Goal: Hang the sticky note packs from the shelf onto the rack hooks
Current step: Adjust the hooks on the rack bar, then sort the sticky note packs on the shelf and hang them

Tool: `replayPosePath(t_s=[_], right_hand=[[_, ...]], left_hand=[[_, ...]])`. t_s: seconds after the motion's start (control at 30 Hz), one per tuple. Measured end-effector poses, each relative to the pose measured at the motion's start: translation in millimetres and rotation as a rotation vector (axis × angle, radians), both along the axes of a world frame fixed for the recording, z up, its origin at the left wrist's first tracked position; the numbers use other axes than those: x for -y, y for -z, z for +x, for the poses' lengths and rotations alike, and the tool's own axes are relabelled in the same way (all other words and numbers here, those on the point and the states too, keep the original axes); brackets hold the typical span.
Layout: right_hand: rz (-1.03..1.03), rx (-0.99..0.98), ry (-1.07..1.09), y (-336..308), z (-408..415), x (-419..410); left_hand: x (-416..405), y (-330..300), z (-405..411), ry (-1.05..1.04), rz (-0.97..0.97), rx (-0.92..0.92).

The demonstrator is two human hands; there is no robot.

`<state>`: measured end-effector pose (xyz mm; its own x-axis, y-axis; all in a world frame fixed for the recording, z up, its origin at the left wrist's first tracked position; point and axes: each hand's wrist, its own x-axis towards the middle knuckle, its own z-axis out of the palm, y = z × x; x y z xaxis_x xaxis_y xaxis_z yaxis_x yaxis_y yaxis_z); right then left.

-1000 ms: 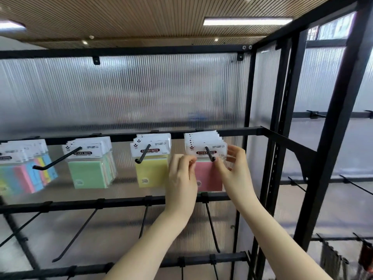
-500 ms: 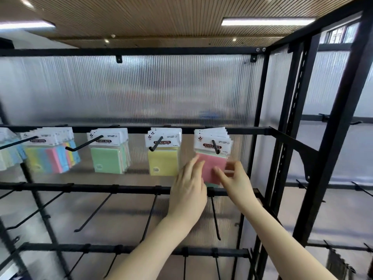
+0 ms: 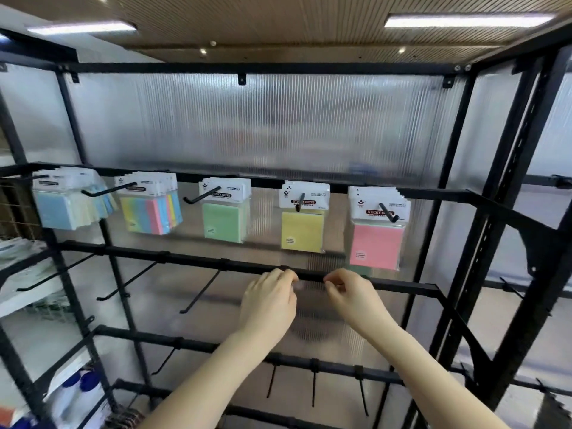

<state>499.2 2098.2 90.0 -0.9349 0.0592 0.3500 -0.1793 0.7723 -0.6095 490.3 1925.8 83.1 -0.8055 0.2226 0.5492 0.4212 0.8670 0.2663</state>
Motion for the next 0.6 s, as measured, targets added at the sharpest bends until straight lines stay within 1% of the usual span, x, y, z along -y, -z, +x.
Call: replayPosePath(t_s=[0.2, 0.3, 0.47, 0.6], right_hand=[[0.100, 0.012, -0.124, -3.5, -11.6, 96.8], [0.161, 0.010, -0.182, -5.5, -15.6, 156.1], [0.176, 0.017, -0.268, -5.2, -21.0, 264.6], [0.228, 0.012, -0.365, 2.6, -26.0, 358.7]], left_hand=[[90.9, -3.4, -1.3, -0.114, -0.031, 0.040], [152.7, -0.5, 0.9, -0.166, -0.041, 0.063], [263.1, 9.2, 9.9, -0.260, -0.075, 0.110], [356.1, 14.8, 16.7, -0.339, -0.044, 0.195]])
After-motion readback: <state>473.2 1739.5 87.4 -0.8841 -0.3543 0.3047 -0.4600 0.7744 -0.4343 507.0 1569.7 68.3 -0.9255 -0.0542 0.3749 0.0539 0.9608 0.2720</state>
